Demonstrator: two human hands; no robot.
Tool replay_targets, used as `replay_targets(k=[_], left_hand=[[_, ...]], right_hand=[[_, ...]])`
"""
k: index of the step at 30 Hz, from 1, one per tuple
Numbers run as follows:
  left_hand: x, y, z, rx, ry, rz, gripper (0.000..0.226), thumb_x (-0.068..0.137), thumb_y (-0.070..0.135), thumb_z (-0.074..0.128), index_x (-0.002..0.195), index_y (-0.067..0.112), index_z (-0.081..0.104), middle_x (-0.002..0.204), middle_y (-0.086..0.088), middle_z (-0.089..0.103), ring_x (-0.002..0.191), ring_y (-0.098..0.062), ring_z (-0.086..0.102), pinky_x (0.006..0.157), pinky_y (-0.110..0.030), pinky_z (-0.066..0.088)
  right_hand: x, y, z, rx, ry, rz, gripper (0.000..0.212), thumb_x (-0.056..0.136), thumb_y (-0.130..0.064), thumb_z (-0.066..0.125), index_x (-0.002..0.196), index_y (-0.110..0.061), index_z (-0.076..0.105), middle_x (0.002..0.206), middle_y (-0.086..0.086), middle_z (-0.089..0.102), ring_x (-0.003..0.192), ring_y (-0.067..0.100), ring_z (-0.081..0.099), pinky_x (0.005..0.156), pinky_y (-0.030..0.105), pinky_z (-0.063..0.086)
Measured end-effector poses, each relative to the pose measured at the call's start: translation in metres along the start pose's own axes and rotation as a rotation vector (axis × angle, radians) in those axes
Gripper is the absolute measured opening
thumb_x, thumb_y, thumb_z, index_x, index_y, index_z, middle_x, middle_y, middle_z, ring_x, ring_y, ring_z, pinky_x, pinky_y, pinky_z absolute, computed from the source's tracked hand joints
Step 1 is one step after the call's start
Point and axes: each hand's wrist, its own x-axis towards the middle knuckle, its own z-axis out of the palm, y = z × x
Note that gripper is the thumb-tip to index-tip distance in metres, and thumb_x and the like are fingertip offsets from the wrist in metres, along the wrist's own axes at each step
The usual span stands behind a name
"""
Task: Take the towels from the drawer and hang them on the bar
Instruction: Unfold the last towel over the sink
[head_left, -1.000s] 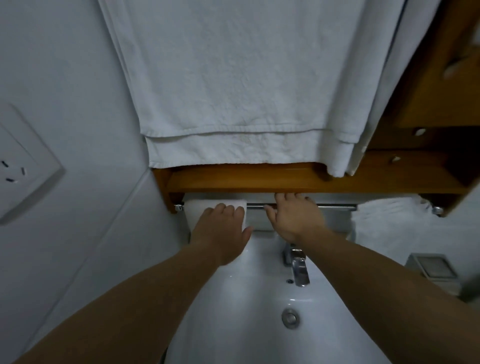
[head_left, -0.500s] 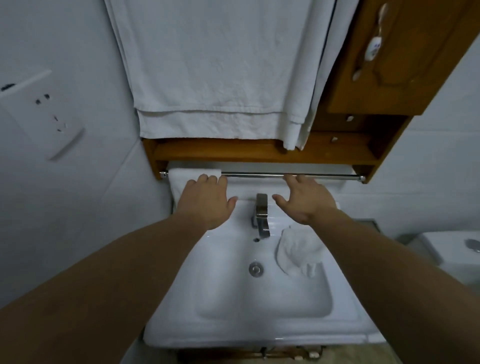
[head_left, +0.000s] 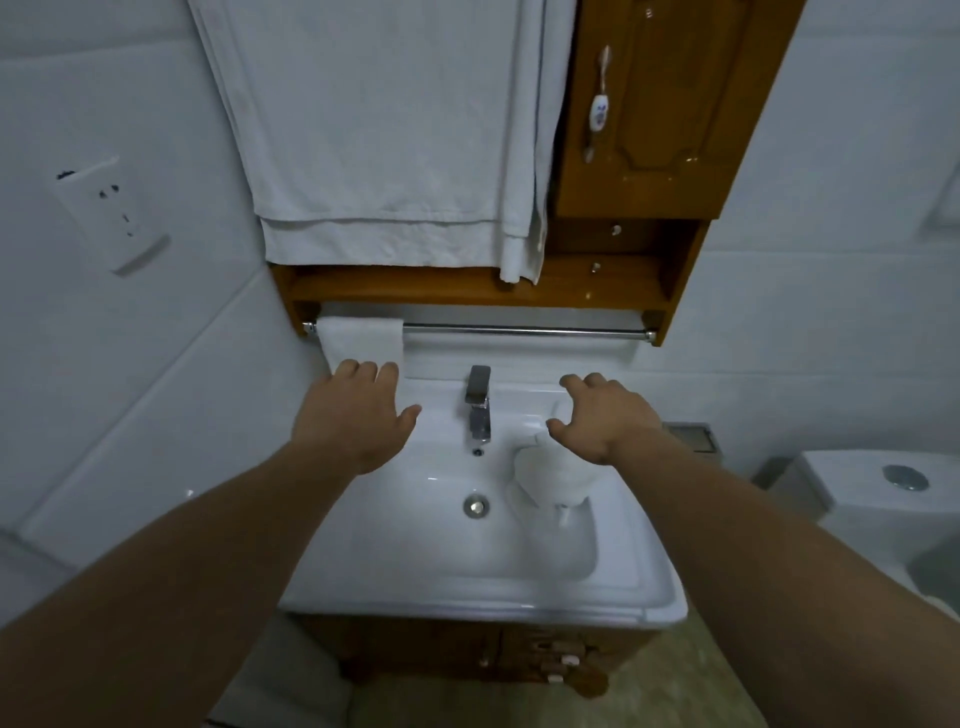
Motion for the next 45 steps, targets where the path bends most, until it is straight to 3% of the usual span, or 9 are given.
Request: replay_targets(k=[10,25,38,45], left_hand=[[-0.035,0.046,0.001,0.01,-0.024,0.039,0.065,0.096,0.061,0.027,0.146,0.019,0.034,0.144,-0.006,0.05,0.132,-0.027,0.044,0.107,-0.045,0.038],[0.034,0.051,0.08,-0.086,-0.135,0.261,0.062,0.095,0.062,0.028,0.137,0.018,0.041,0.13,-0.007,0.057,0.119,-0.027,0.051,0.095,-0.042,0.044],[0.087,0.078,0.172,-0.127,-0.236,0.435,0.06,0.095,0.059,0.032,0.137,0.017,0.042,0.134,-0.007,0.054,0.119,-0.027,0.049,0.093,-0.041,0.043],[0.106,0.106,0.227,-0.132,-0.294,0.397,0.059,0.095,0.06,0.032,0.136,0.019,0.042,0.13,-0.007,0.055,0.12,-0.027,0.049,0.094,-0.041,0.043]], right_hand=[[-0.028,0.025,0.006,0.006,-0.022,-0.001,0.069,0.093,-0.055,0.047,0.152,-0.023,0.028,0.148,0.01,0.042,0.129,0.033,0.047,0.097,0.045,0.047],[0.027,0.0,0.056,0.001,-0.146,0.145,0.069,0.09,-0.051,0.051,0.149,-0.021,0.031,0.141,0.01,0.047,0.125,0.033,0.049,0.091,0.044,0.046],[0.072,0.0,0.137,0.112,-0.201,0.272,0.065,0.091,-0.044,0.058,0.147,-0.023,0.034,0.139,0.007,0.05,0.12,0.029,0.054,0.092,0.042,0.051],[0.111,0.003,0.204,0.146,-0.221,0.189,0.063,0.092,-0.038,0.059,0.148,-0.022,0.036,0.14,0.006,0.051,0.121,0.028,0.054,0.097,0.04,0.049]])
